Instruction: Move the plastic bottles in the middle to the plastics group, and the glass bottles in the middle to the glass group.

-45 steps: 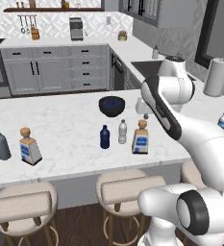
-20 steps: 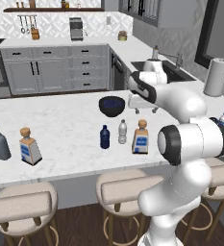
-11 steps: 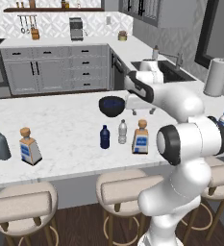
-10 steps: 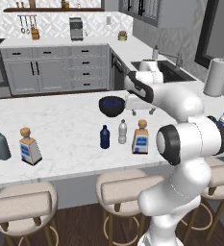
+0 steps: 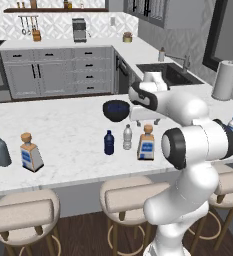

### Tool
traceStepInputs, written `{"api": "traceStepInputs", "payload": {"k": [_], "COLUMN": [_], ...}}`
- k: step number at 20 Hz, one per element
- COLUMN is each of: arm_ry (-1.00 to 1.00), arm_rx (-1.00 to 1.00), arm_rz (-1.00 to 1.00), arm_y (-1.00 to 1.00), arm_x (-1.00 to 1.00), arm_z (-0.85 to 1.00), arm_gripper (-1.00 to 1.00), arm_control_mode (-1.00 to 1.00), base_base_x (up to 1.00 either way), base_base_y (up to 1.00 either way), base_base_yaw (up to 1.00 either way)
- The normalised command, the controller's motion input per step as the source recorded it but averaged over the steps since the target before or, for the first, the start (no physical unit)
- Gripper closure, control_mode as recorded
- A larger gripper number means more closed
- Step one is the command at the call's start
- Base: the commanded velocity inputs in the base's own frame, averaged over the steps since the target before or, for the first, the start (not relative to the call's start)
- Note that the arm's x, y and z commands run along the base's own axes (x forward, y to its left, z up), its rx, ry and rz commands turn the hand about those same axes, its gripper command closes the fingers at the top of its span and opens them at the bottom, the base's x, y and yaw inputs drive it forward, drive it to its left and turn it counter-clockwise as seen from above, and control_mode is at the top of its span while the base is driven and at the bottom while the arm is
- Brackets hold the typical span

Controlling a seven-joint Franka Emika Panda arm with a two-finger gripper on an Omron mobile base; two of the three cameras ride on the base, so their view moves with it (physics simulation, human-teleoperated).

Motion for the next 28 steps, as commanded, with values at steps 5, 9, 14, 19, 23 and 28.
{"api": "traceStepInputs", "payload": {"k": [5,9,14,19,23,28], "arm_ry": [0.00,0.00,0.00,0.00,0.00,0.00], "arm_rx": [0.00,0.00,0.00,0.00,0.00,0.00], "arm_rz": [0.01,0.00,0.00,0.00,0.00,0.00], "arm_y": [0.00,0.00,0.00,0.00,0.00,0.00], "arm_x": [0.00,0.00,0.00,0.00,0.00,0.00], "arm_z": [-0.21,-0.11,-0.14,-0.06,0.00,0.00], "arm_gripper": [-1.00,-1.00,-1.00,-1.00,-1.00,1.00], "arm_control_mode": [-1.00,-1.00,-1.00,-1.00,-1.00,-1.00], "base_base_x": [0.00,0.00,0.00,0.00,0.00,0.00], "base_base_y": [0.00,0.00,0.00,0.00,0.00,0.00], "base_base_yaw": [0.00,0.00,0.00,0.00,0.00,0.00]}}
